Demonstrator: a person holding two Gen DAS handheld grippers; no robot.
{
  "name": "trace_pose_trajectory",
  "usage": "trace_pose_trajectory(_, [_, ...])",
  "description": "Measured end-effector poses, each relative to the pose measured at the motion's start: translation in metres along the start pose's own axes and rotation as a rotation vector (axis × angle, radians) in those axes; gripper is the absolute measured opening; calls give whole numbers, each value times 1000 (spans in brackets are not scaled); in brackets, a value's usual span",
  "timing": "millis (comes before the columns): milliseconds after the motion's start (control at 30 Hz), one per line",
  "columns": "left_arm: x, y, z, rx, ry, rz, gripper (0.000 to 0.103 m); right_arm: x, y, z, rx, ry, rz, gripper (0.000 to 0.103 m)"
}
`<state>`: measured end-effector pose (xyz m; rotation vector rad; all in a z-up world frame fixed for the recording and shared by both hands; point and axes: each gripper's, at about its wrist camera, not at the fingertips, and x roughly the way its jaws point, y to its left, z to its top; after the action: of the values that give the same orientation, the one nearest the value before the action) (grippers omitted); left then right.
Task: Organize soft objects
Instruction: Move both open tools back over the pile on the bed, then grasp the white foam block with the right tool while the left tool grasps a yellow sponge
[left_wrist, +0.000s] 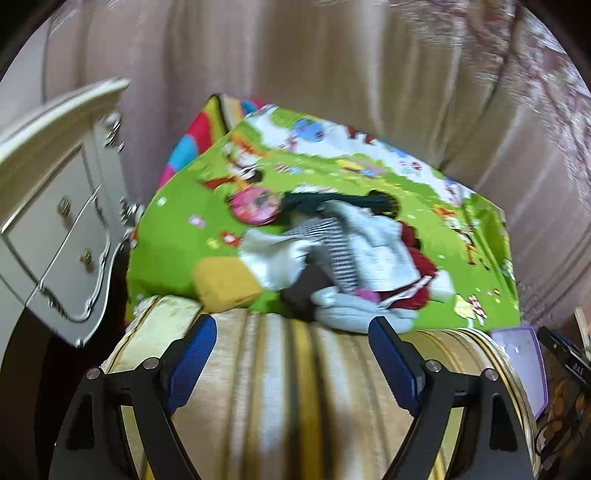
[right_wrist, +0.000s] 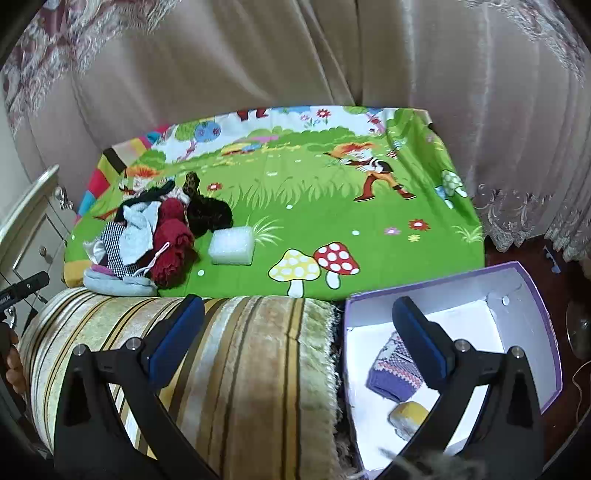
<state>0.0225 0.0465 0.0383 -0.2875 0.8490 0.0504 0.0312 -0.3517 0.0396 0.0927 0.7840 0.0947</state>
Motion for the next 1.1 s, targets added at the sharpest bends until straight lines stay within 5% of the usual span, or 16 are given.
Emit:
trace_pose_trajectory(600, [72, 71, 26, -301, 179, 10, 71, 82, 51, 33, -120, 114, 33, 102])
trace_pose_trajectory(1100, [106, 79, 35, -336, 213, -9, 41, 156, 84, 52, -230, 210, 8, 102])
